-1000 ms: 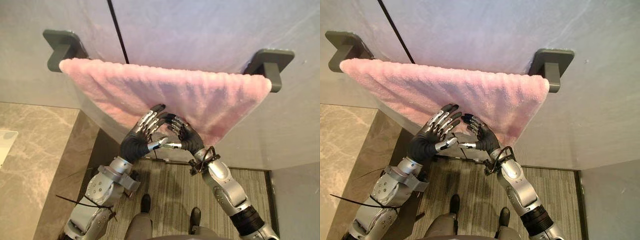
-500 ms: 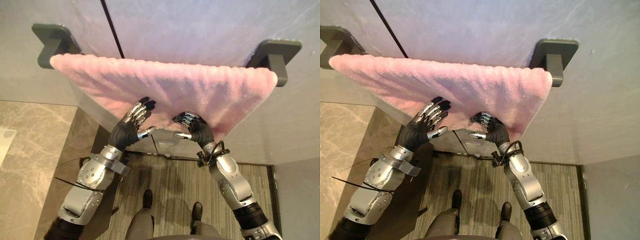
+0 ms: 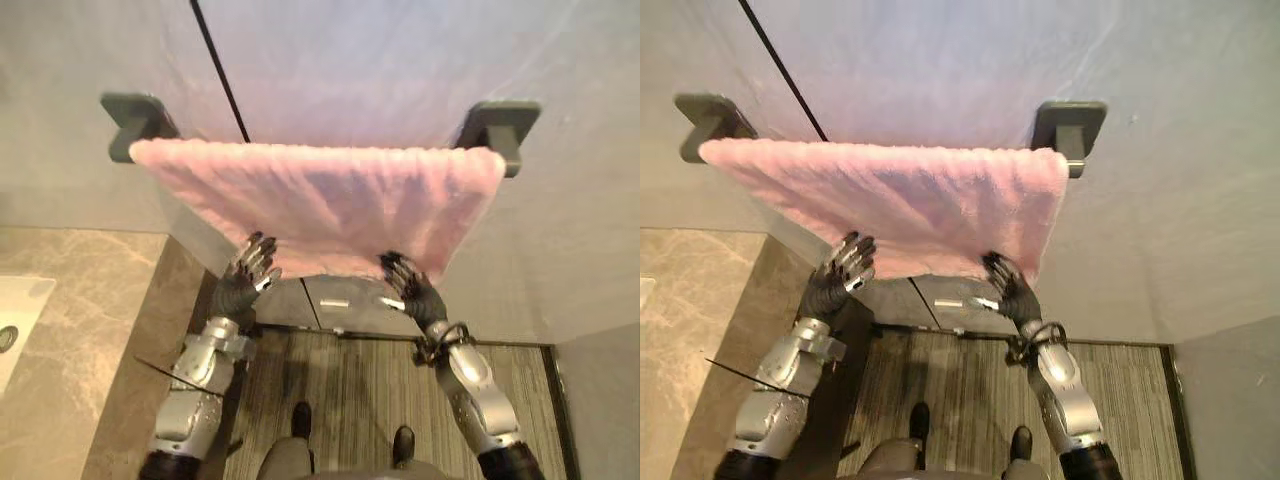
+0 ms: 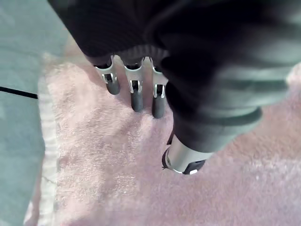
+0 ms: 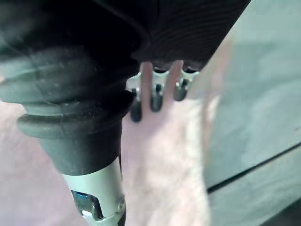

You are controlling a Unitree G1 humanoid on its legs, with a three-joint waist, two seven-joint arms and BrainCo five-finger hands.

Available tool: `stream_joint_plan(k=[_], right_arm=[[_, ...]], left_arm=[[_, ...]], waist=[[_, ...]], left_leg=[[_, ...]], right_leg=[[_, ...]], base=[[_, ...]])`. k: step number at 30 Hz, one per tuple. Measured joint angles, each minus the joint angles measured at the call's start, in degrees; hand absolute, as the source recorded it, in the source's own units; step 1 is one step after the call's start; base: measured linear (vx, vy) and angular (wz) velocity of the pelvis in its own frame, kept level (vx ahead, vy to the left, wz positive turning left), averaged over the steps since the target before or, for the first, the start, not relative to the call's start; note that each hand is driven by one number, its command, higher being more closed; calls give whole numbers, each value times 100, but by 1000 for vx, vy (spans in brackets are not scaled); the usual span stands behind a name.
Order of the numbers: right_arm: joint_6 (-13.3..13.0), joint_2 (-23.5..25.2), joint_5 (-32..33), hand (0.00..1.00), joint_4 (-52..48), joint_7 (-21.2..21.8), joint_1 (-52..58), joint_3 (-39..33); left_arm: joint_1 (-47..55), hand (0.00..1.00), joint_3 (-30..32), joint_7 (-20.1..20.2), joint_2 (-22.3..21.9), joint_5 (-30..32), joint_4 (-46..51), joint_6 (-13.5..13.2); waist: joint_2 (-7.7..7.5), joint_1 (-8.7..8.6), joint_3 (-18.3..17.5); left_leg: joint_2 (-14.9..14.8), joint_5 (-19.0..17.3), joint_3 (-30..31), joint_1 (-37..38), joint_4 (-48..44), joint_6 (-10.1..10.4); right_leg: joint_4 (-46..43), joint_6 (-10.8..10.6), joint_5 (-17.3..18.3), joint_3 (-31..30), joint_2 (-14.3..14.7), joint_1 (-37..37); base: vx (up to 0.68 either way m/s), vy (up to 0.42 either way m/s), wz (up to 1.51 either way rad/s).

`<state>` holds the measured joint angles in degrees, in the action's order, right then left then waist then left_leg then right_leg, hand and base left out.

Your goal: Organize washtable

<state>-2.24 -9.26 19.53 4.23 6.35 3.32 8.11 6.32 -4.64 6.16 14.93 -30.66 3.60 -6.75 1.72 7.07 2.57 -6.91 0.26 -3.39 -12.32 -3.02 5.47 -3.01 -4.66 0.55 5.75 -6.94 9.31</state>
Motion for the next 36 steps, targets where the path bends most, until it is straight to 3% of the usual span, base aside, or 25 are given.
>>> stream_joint_plan(k=[3, 6, 9, 16, 22, 26, 31, 36], right_arm=[[34, 32, -63, 0, 832, 16, 262, -233], [93, 110, -301, 0, 1793, 28, 579, -434], [160, 193, -686, 0, 2799, 24, 779, -635], [277, 595, -1151, 0, 4666, -129, 776, -1223], [338, 578, -1707, 0, 5322, -293, 573, -1520], [341, 576, -1984, 0, 5535, -385, 421, -1521], [336, 586, -2002, 0, 5744, -394, 223, -1515], [333, 595, -1989, 0, 5743, -412, 213, -1506]], left_arm=[[292, 0, 47, 15, -275, 52, -534, -12], [426, 0, 260, -15, -637, 371, -1762, 10], [460, 0, 694, -269, -1067, 977, -3172, 41], [484, 0, 1446, -674, -1359, 1535, -5670, 176], [353, 0, 1937, -790, -1409, 2052, -6043, 198], [252, 0, 2052, -770, -1446, 2058, -6215, 192], [221, 0, 2056, -788, -1439, 2028, -6276, 189], [221, 0, 2044, -813, -1429, 2027, -6281, 189]], waist=[[5, -2, -69], [15, -20, -184], [-65, -62, -359], [-278, -162, -518], [-235, -184, -521], [-230, -184, -521], [-254, -306, -491], [-265, -312, -477]], left_leg=[[9, -1, -12, 62, 8, 1], [-17, -2, -5, 272, 25, 2], [-29, 30, 10, 362, 105, 35], [1, 138, -65, 732, 538, 65], [48, 236, -80, 1031, 791, 50], [133, 247, -55, 1095, 831, 32], [195, 247, 36, 1095, 835, 31], [207, 247, 57, 1127, 846, 30]], right_leg=[[20, -58, 51, -94, 19, -25], [39, -61, 54, -99, 64, -222], [66, -63, 50, -95, 81, -283], [309, -118, 28, -123, 69, -495], [364, -141, -18, -117, 47, -714], [432, -172, 5, -83, -29, -813], [437, -191, 23, 22, -93, -859], [434, -197, 33, 40, -107, -893]], base=[[-50, -26, -10], [-61, -24, -5], [-61, -18, -2], [-35, 2, -3], [37, 4, 0], [56, 14, 5], [11, 11, 10], [-32, 1, 3]])
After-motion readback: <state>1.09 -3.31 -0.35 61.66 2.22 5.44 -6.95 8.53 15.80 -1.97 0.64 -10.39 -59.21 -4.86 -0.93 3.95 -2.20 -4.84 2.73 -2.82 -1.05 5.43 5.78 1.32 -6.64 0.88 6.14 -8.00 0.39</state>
